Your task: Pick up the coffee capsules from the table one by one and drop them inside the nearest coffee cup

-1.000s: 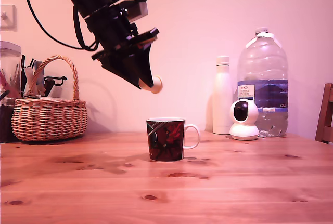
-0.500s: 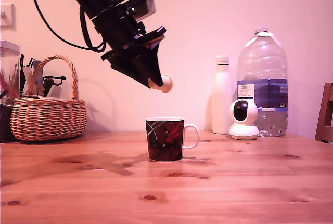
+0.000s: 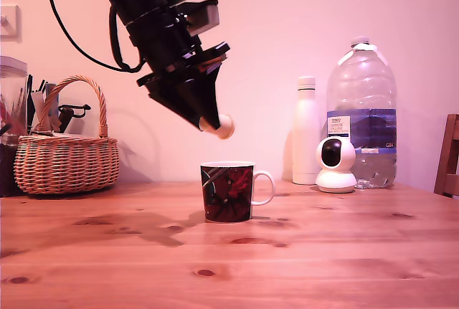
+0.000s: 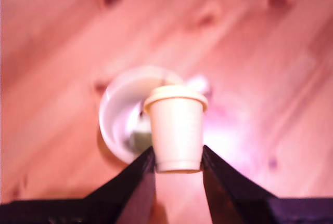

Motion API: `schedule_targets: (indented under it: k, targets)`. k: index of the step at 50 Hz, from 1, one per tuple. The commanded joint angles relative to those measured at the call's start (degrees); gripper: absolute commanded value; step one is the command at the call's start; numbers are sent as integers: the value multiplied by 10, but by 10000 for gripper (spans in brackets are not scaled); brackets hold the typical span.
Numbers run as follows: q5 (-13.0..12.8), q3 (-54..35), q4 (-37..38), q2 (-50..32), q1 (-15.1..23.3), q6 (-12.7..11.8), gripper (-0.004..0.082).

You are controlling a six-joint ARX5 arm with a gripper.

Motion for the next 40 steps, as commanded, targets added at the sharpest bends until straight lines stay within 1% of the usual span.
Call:
schedule_targets:
  k: [1,5,18,25,28,40]
  targets:
    - [-2,22,-11,25,-3,7,201]
    - [-5,39,-27,39,-3,7,201]
    - [-28,109,-87,100,-8,12,202]
    - [-39,158,-120,138,-10,21,202]
    - [-45,177,-136,152,-13,21,202]
    - [-47,188,-141,162,-14,22,202]
